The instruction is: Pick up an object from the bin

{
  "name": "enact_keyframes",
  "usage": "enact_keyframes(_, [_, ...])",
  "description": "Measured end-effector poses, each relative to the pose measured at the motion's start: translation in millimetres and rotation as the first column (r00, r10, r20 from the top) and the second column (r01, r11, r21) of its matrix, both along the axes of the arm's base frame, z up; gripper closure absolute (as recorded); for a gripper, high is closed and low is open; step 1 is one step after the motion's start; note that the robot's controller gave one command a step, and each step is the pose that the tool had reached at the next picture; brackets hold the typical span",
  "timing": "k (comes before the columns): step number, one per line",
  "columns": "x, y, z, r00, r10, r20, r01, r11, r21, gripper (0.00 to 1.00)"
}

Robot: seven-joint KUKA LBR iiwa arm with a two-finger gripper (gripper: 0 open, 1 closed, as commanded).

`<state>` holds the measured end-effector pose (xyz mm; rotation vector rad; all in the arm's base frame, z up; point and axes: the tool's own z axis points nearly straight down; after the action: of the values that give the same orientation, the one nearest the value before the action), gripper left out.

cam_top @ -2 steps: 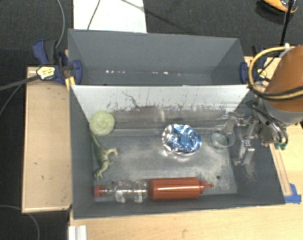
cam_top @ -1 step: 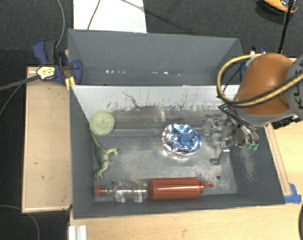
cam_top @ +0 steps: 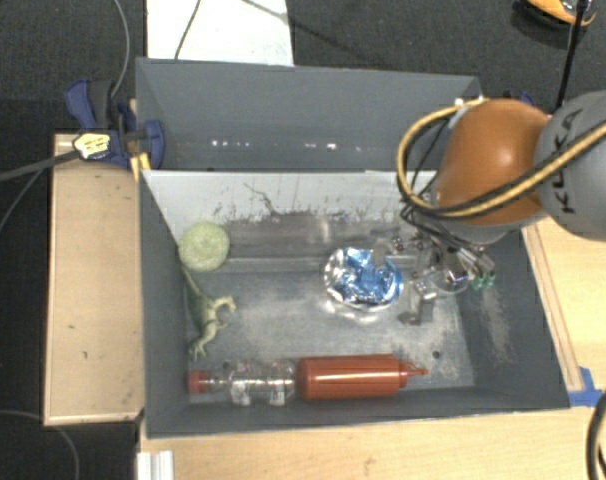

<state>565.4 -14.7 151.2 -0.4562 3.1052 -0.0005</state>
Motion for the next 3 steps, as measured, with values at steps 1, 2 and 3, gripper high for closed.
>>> enact_keyframes(1, [11.2,2,-12,0.992,-0.128,0.006,0.128,0.992,0.002,0.0])
enact_keyframes(2, [13.3,1,-61,0.987,-0.163,0.005,0.163,0.987,0.002,0.0])
enact_keyframes(3, [25.0,6,-75,0.98,-0.2,0.018,0.2,0.98,0.003,1.0])
